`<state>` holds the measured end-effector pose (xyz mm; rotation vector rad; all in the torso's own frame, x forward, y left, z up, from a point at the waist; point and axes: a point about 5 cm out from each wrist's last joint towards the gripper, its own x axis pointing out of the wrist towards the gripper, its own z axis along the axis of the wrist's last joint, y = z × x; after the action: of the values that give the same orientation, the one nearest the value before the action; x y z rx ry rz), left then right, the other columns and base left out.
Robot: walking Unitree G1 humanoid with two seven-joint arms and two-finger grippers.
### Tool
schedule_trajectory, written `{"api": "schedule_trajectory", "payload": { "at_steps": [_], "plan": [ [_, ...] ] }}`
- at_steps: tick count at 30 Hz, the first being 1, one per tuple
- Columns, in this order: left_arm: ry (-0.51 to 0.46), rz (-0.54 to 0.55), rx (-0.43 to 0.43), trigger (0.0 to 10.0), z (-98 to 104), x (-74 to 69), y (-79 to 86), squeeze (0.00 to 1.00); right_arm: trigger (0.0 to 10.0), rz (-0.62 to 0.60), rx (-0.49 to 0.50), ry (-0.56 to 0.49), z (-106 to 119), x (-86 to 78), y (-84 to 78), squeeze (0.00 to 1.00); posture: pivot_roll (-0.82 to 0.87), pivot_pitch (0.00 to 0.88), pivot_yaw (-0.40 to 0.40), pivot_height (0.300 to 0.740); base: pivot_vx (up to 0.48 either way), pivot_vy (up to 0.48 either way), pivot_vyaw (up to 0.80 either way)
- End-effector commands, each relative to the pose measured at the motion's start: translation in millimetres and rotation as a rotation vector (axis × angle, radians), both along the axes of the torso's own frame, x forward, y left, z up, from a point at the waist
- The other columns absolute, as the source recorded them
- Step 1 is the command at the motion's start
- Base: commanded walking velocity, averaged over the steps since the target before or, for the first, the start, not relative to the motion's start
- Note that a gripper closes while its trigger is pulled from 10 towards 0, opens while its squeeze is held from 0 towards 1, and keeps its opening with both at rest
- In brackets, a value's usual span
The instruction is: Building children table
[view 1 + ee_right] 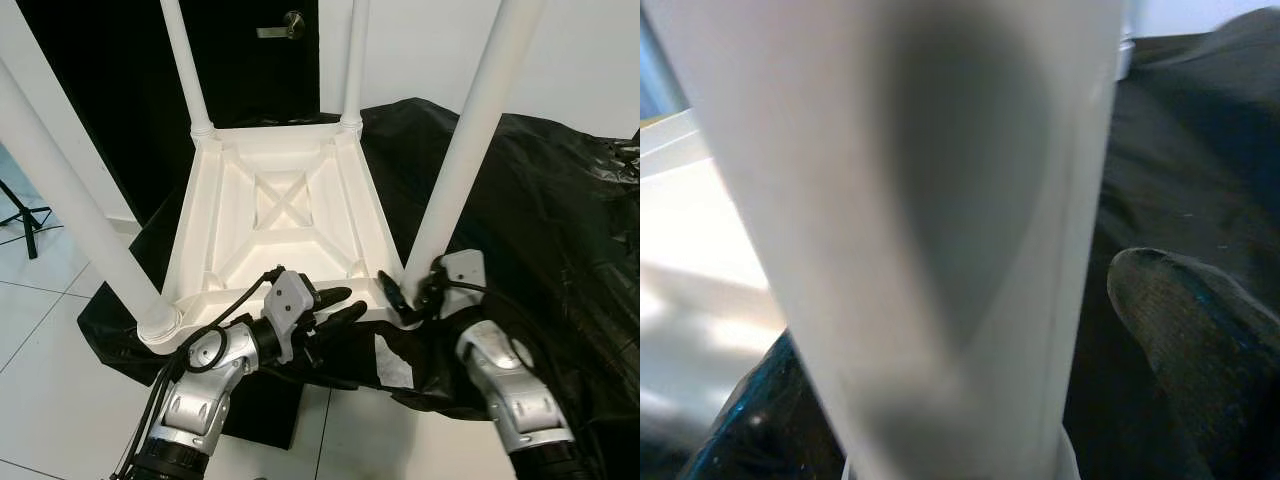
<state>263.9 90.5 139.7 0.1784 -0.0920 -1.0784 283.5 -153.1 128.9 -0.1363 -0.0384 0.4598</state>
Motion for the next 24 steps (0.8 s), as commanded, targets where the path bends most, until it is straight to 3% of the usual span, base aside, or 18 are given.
{"api": "schedule_trajectory", "payload": {
  "at_steps": [1,11,12,14,15,20,24],
  "plan": [
    [0.000,0.074,0.004,10.0,-1,4.9,4.7,0.00,10.0,0.100,-0.006,-0.002,3,4.5,-2.3,0.00,-0.04,0.000,0.009,0.740,0.000,0.000,0.00],
    [-0.007,0.079,-0.004,10.0,1,6.4,3.4,0.00,10.0,0.328,-0.105,0.021,6,20.9,6.4,0.00,-0.02,0.000,0.003,0.740,0.000,0.000,0.00],
    [-0.011,0.081,-0.004,10.0,1,6.6,3.6,0.00,4.5,0.354,-0.120,0.022,7,23.1,8.6,0.00,-0.02,0.000,-0.003,0.740,0.000,0.000,0.00],
    [-0.011,0.081,-0.004,10.0,1,6.6,3.6,0.00,4.5,0.354,-0.120,0.022,7,23.1,8.6,0.00,-0.02,0.000,-0.003,0.740,0.000,0.000,0.00],
    [-0.014,0.087,-0.003,10.0,2,6.7,4.6,0.00,0.0,0.373,-0.124,0.025,7,24.4,8.9,0.00,-0.01,0.000,-0.009,0.740,0.000,0.000,0.00],
    [-0.016,0.098,-0.005,10.0,2,6.2,6.7,0.00,0.0,0.368,-0.118,0.033,8,24.7,5.1,0.00,-0.01,0.000,-0.021,0.740,0.000,0.000,0.00],
    [-0.010,0.102,-0.011,10.0,0,4.0,6.2,0.00,0.0,0.296,-0.106,0.044,5,22.0,-0.9,0.00,-0.01,0.000,-0.025,0.740,0.000,0.000,0.00]
  ]
}}
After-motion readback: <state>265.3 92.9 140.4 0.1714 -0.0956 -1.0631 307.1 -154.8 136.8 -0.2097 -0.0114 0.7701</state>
